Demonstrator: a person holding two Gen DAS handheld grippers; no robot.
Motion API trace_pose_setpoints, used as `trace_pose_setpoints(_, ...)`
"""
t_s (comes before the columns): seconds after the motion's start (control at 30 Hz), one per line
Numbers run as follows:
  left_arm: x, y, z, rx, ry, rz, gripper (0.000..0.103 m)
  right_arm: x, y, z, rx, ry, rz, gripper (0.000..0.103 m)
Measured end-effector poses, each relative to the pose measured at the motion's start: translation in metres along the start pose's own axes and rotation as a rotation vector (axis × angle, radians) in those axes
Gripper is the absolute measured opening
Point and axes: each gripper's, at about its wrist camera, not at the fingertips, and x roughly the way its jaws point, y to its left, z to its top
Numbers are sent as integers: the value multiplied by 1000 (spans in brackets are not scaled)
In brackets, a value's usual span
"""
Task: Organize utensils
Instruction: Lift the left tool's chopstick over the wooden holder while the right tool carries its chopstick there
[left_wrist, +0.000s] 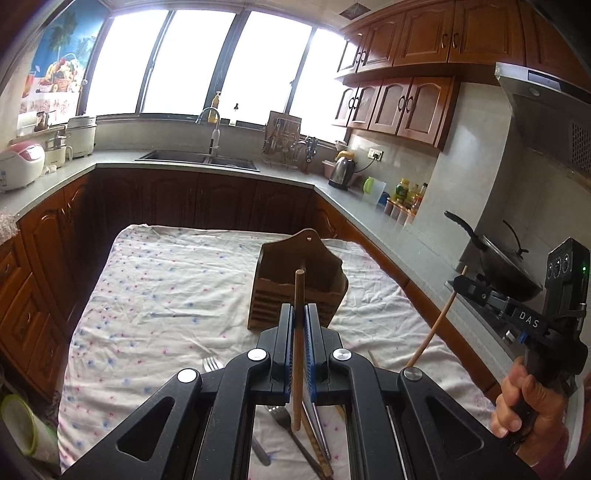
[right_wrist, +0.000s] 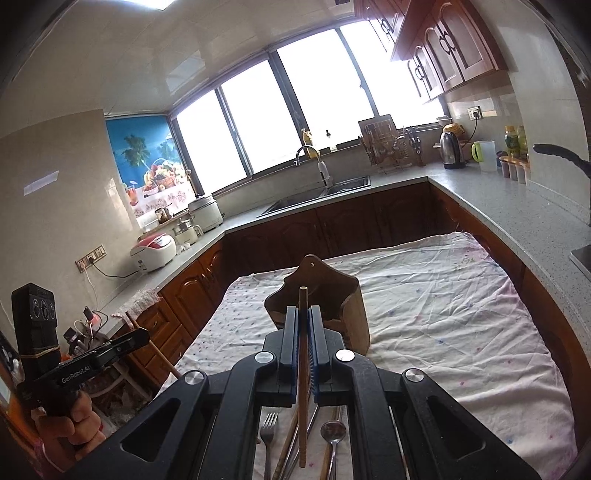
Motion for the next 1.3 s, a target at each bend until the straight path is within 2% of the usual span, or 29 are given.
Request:
trace_pose_setpoints(0.23,6,2,15,4,-43,-4,4,5,-7,14,15,-63,-15,5)
trace_pose_setpoints(0.5,21,7,38,22,-107,2,4,19,-12,51,32,-163,-32,5)
trace_pose_setpoints(0.77,48,16,82,18,-206,13,4,58,-24,96,51,-251,-58,5)
trace_pose_setpoints(0.97,100,29,100,3,-244,10,4,104,-32,100,24,-241,-87,5)
trace_pose_setpoints(1.1,149,41,94,-23,-255,18,4,132,-36,83,8,-225,-108,5)
trace_pose_setpoints(1.3,218,59,77,-79,-223,14,4,153,-47,54,44,-245,-114,5)
